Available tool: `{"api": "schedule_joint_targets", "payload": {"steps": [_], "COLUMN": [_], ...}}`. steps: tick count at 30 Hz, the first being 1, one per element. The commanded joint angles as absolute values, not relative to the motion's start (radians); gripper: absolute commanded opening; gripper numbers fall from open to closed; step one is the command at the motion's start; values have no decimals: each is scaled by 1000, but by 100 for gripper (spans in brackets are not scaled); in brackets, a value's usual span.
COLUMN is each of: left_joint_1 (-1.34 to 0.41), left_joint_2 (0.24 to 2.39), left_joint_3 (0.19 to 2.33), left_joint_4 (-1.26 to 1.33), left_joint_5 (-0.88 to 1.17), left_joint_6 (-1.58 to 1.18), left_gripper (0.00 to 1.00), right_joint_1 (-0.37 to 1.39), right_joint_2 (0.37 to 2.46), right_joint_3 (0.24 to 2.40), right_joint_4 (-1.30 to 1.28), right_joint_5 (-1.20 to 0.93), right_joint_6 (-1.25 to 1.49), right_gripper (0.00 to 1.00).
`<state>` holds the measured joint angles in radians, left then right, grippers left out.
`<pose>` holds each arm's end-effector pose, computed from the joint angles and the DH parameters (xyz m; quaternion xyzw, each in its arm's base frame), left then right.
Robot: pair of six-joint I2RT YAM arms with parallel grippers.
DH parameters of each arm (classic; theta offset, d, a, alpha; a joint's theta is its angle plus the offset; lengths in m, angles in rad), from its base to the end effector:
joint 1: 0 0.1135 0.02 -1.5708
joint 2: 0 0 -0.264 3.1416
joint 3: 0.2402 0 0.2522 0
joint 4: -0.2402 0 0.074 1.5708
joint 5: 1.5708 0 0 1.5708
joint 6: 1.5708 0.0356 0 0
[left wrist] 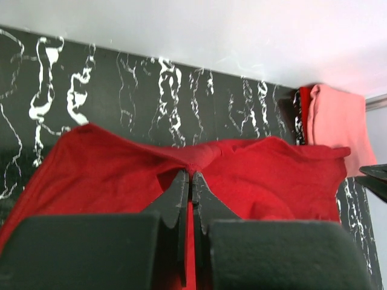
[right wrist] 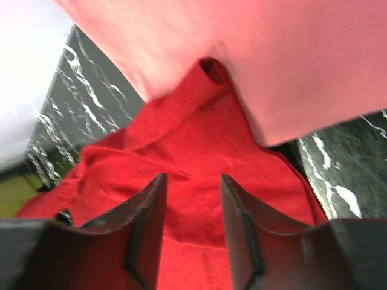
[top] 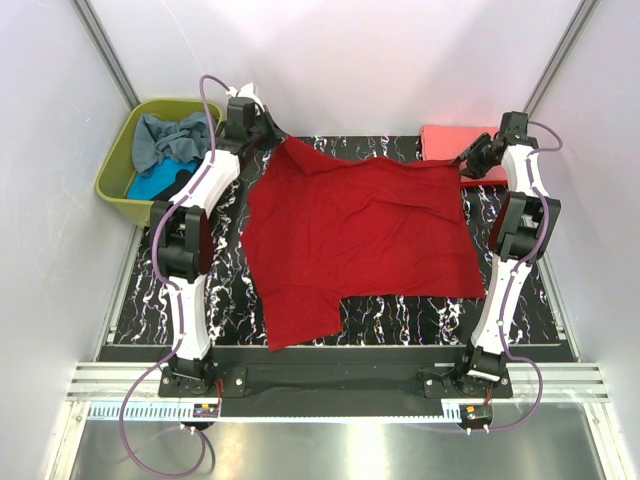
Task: Fold and stack the t-shirts
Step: Flatten the tshirt out
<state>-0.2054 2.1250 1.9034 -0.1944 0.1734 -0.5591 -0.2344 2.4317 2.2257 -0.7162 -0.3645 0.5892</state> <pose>0.4989 -0.1102 0.2986 -0.1003 0.8300 -0.2702 0.4775 0.5253 -0.1124 0.2087 0.3202 0.8774 0.2244 0.2781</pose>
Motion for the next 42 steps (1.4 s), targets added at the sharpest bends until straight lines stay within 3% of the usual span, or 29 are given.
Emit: {"api": "schedule_joint_targets", "payload": {"steps": [1, 31, 38, 40, 42], "left_joint_1": [-210, -218, -219, -219, -221], "left_joint_2": [2042, 2040, 2039, 2040, 2040], "left_joint_3": [1891, 1916, 1913, 1913, 1914], "left_joint_4": [-149, -164, -164, -166, -166], "left_joint_5": [189, 183, 186, 184, 183], "left_joint_6": [-568, -557, -557, -557, -554], "left_gripper": [0, 0, 0, 0, 0], "right_joint_1": [-232, -235, -235, -235, -235], "right_joint_2": [2433, 2614, 2666, 2681, 2692], "right_joint_3": [2246, 2434, 2511, 2525, 2537], "right_joint_4": [-612, -574, -565, -554, -549], "right_joint_5": [-393, -399, -423, -431, -440], "right_joint_6": [635, 689, 735, 755, 771], "right_gripper": [45, 46, 37, 32, 17]}}
